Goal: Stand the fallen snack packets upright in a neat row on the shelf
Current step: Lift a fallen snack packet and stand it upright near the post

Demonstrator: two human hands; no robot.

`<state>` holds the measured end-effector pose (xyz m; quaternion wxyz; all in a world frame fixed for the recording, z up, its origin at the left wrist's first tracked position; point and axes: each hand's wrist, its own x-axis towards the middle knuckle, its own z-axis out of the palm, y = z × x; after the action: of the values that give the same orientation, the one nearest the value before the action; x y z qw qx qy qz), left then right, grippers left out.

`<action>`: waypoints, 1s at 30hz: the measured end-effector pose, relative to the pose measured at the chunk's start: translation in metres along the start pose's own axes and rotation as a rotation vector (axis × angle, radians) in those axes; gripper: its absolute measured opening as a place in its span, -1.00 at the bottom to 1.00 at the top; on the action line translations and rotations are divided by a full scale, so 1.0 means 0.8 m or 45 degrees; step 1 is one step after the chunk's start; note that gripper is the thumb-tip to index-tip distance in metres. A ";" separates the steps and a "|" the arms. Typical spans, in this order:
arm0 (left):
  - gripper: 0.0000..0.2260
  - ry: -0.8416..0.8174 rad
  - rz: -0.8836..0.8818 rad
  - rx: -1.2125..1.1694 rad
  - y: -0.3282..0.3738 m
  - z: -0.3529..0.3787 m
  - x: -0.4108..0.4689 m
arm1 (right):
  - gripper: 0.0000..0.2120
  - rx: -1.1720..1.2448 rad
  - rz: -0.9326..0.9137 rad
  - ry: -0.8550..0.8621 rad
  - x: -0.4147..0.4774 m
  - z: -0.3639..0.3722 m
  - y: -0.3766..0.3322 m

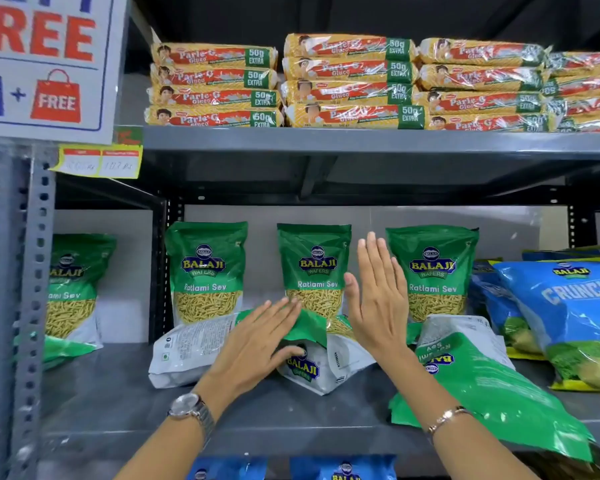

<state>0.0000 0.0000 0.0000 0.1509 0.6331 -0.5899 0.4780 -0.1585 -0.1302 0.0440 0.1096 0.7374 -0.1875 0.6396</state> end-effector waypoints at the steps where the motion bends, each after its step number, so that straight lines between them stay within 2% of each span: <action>1: -0.42 -0.011 0.024 0.042 0.001 0.003 -0.001 | -0.46 0.004 0.005 0.014 0.000 -0.002 0.001; 5: -0.65 0.173 -0.045 -0.103 0.012 0.007 0.000 | -0.48 0.016 0.013 0.051 0.000 -0.003 0.003; 8: -0.63 0.300 -0.150 -0.200 0.012 0.003 -0.003 | -0.49 0.021 -0.022 0.045 0.003 -0.003 0.002; 11: -0.67 0.426 -0.307 -0.488 0.003 -0.018 0.000 | -0.45 0.017 -0.037 0.009 0.008 0.002 0.000; 13: -0.69 0.517 -0.367 -0.501 -0.014 -0.035 0.009 | -0.44 0.034 -0.029 -0.006 0.013 0.009 -0.005; 14: -0.66 0.560 -0.393 -0.497 -0.024 -0.044 0.014 | -0.44 0.051 -0.017 -0.017 0.015 0.013 -0.008; 17: -0.26 0.758 -0.555 -0.633 -0.063 -0.069 0.027 | -0.40 0.180 0.006 -0.074 0.026 0.030 -0.025; 19: -0.26 0.845 -0.618 -0.698 -0.086 -0.086 0.034 | -0.37 0.331 0.026 -0.176 0.037 0.038 -0.039; 21: -0.42 0.877 -0.664 -0.773 -0.108 -0.098 0.035 | -0.39 0.515 0.083 -0.251 0.051 0.048 -0.057; 24: -0.48 0.846 -0.752 -0.911 -0.133 -0.100 0.036 | -0.57 0.747 0.197 -0.251 0.075 0.061 -0.085; 27: -0.59 0.822 -0.924 -0.975 -0.161 -0.088 0.036 | -0.77 0.855 0.254 -0.228 0.097 0.074 -0.107; 30: -0.62 0.811 -1.136 -0.991 -0.191 -0.074 0.031 | -0.82 0.951 0.322 -0.281 0.126 0.088 -0.123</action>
<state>0.1074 0.0689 0.1061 0.7180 0.5437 -0.3276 0.2856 -0.0424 -0.0831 0.1395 -0.2659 0.7618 -0.0421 0.5892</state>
